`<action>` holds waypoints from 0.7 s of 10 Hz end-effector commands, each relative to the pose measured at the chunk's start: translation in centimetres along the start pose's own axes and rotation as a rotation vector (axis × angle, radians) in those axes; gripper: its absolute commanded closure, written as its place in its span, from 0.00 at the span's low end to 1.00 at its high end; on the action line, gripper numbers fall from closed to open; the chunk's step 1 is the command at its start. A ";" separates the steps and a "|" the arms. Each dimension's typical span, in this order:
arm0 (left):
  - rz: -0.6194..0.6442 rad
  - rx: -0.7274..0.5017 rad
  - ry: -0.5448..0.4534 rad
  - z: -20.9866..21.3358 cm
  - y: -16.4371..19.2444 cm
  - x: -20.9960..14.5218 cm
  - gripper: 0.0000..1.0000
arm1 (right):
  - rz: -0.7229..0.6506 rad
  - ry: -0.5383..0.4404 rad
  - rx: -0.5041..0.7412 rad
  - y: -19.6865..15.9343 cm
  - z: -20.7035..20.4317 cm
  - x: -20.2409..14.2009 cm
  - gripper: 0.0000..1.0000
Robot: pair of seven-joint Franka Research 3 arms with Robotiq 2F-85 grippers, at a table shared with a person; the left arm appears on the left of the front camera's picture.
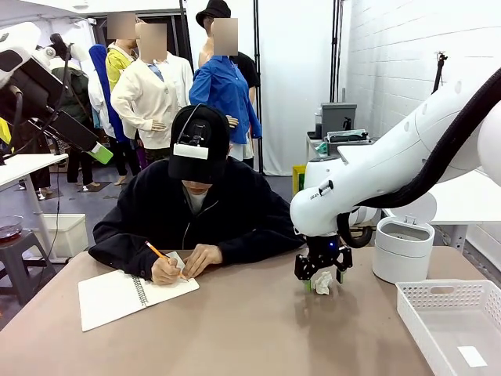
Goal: Sort the paper based on its condition.
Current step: If a person hands you a paper, place it in the Organizing basket , and if it's crumpled, put it in the Trash can.
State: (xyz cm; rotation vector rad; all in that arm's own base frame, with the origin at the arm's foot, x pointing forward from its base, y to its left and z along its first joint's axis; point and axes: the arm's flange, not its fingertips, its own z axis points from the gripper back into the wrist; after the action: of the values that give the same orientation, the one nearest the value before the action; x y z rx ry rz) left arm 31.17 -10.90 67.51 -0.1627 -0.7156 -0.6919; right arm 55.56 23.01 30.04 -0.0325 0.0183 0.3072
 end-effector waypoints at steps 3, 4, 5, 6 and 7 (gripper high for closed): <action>0.003 0.000 -0.003 0.1 0.1 0.0 0.00 | -0.011 -0.001 0.011 0.2 -0.1 0.1 0.48; 0.003 0.000 -0.003 0.1 0.1 0.0 0.00 | -0.023 -0.001 0.008 0.1 -0.1 0.1 0.68; 0.003 0.000 -0.003 0.1 0.1 0.0 0.00 | -0.041 0.011 0.028 0.1 0.1 0.1 0.68; 0.003 0.000 -0.003 0.1 0.1 0.0 0.00 | -0.063 0.014 0.020 0.1 0.5 0.2 0.68; 0.003 0.000 -0.003 0.1 0.1 0.0 0.00 | -0.075 0.014 0.016 0.0 1.0 0.2 0.68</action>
State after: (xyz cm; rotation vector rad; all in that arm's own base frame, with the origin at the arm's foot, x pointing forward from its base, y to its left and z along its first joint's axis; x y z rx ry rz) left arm 31.17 -10.91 67.51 -0.1627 -0.7156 -0.6919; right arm 55.68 23.10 30.54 -0.0183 0.0221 0.2725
